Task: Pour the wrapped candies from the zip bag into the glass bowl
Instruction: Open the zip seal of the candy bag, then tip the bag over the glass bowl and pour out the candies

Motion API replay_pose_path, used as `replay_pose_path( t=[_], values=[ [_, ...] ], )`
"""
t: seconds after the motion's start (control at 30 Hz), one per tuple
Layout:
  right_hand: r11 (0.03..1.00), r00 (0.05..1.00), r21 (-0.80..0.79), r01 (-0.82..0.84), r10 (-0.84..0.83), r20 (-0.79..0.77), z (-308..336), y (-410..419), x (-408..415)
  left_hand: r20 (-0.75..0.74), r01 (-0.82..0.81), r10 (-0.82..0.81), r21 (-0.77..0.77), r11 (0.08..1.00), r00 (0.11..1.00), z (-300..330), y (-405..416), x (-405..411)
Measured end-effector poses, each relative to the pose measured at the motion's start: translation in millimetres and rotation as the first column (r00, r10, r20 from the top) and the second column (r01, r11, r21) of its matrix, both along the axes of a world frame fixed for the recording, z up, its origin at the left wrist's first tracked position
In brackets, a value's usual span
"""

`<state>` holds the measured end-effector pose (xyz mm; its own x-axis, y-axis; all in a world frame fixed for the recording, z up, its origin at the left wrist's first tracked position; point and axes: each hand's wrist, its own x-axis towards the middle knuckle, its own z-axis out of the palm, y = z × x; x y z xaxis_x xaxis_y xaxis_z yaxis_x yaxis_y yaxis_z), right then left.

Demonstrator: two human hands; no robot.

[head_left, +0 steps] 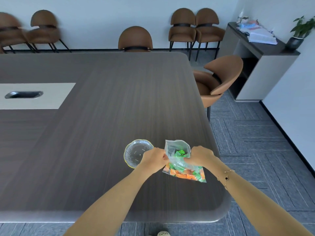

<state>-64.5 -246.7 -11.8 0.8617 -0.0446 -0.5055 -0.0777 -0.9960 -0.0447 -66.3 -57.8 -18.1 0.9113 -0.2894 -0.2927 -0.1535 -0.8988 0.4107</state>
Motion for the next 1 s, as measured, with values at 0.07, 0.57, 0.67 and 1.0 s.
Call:
replay_pose_path(
  t=[0.07,0.57,0.67,1.0],
  values=[
    [1.000,1.000,0.011,0.017,-0.017,-0.010,0.3,-1.9,1.5,0.030,0.035,-0.036,0.040,0.999,0.999,0.9,2.3,-0.8],
    [0.910,0.904,0.330,0.252,-0.343,0.255,-25.0,-39.0,-5.2,0.009,-0.057,0.057,-0.047,0.997,0.998,3.7,11.0,1.3],
    [0.871,0.944,0.416,0.260,-0.319,0.078,-49.5,-40.7,-9.2,0.029,-0.057,0.059,-0.064,0.996,0.998,7.2,10.3,0.9],
    [0.896,0.931,0.367,0.252,-0.328,0.160,-105.4,-17.2,0.5,0.044,-0.030,0.033,-0.088,0.996,0.998,0.1,27.9,-3.5]
  ],
)
